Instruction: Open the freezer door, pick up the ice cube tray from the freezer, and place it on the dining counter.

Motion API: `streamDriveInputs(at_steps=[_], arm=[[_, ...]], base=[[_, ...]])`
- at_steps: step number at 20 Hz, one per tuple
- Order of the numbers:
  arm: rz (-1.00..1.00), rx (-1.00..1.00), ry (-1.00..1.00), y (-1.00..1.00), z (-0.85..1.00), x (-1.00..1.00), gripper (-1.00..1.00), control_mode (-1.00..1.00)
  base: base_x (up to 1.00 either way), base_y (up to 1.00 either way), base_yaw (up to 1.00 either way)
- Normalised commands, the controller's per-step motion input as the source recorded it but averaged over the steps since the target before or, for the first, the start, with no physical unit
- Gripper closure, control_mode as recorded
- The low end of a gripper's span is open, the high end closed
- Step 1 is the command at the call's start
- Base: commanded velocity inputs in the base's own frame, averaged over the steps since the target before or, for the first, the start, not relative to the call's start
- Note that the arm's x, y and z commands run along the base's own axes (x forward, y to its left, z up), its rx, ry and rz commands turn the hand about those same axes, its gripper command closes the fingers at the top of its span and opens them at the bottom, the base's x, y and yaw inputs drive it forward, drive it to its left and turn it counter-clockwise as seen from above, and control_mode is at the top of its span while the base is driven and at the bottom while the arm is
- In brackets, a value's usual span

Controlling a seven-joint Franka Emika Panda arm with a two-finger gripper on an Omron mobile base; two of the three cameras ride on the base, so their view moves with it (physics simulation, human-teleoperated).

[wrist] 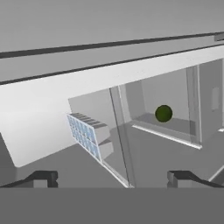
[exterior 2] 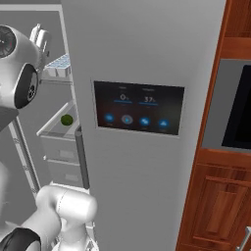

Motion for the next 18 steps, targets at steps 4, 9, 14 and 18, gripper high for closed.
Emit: streamDriveInputs(at_steps=[4,9,14,18], arm=[[0.04,0.00,0.00,-0.02,-0.05,0.41,-1.00,-1.00],[0.13,0.00,0.00,-0.02,-0.16,0.51,-1.00,-1.00],[0.15,0.00,0.00,0.00,-0.01,0.39,-1.00,-1.00],[0.09,0.00,0.00,0.02,-0.04,0.44,-1.00,-1.00]], base=[[0.00,0.00,0.00],[0.00,0.00,0.00],[0.00,0.00,0.00],[0.00,0.00,0.00]])
